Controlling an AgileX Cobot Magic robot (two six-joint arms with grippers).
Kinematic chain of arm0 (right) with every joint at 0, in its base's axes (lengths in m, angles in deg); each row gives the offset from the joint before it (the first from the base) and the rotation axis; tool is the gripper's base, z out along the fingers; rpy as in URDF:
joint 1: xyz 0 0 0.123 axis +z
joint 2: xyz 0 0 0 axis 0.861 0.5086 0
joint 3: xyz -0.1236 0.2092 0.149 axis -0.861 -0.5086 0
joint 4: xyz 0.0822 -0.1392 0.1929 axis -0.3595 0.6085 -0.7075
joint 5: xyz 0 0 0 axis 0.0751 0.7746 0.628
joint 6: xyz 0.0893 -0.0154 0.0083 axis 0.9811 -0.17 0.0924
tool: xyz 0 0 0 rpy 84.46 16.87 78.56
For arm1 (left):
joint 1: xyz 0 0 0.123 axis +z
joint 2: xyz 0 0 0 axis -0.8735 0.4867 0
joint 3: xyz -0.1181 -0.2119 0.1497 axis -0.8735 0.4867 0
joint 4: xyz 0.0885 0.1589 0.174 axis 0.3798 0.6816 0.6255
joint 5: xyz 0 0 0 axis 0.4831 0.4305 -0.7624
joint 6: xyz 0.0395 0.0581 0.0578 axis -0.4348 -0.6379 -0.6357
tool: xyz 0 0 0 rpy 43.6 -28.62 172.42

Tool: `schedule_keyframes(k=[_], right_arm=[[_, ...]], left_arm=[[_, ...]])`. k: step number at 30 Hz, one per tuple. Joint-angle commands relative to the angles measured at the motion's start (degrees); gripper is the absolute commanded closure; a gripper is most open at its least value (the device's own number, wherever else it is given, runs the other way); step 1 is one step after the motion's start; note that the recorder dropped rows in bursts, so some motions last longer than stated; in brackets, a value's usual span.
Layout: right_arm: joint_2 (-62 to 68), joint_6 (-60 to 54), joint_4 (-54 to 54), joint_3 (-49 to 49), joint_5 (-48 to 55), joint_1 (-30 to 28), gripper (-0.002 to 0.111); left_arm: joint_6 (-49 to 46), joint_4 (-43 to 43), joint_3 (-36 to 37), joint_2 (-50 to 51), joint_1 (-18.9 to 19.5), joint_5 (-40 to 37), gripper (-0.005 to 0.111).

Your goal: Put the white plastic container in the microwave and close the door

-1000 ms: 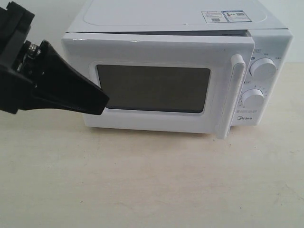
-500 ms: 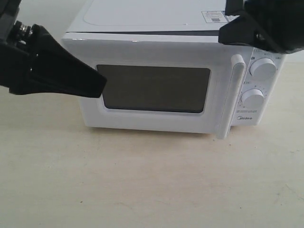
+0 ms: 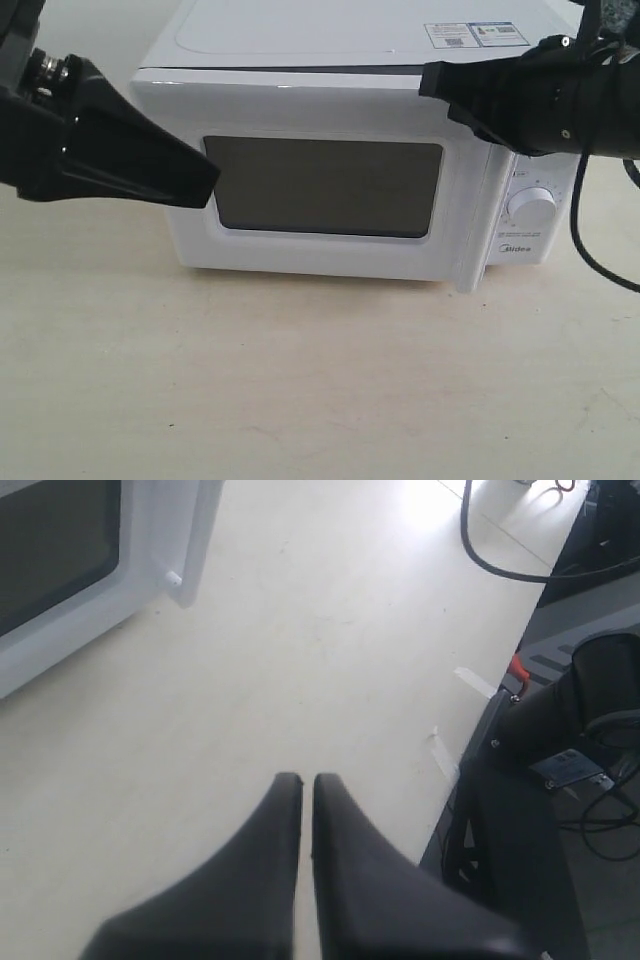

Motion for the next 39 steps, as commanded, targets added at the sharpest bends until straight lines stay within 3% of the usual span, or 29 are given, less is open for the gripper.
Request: schedule_keyframes(k=[1, 7, 22, 39], right_arm=[[2.3, -0.1, -0.7, -0.3, -3.1, 0.1, 0.108], [5.1, 4.1, -0.7, -0.1, -9.2, 0.1, 0.108], [5.2, 4.7, -0.7, 2.8, -12.6, 0.0, 0.108], [-3.8, -1.1, -0.7, 2.7, -1.6, 0.0, 0.108]], left_arm=[[0.6, 0.6, 0.2, -0.5, -0.3, 0.5, 0.102], [0.6, 1.4, 0.2, -0.5, -0.3, 0.5, 0.102], [0.6, 2.0, 0.2, -0.5, -0.3, 0.4, 0.102], [0.6, 2.3, 0.2, -0.5, -0.3, 1.0, 0.102]])
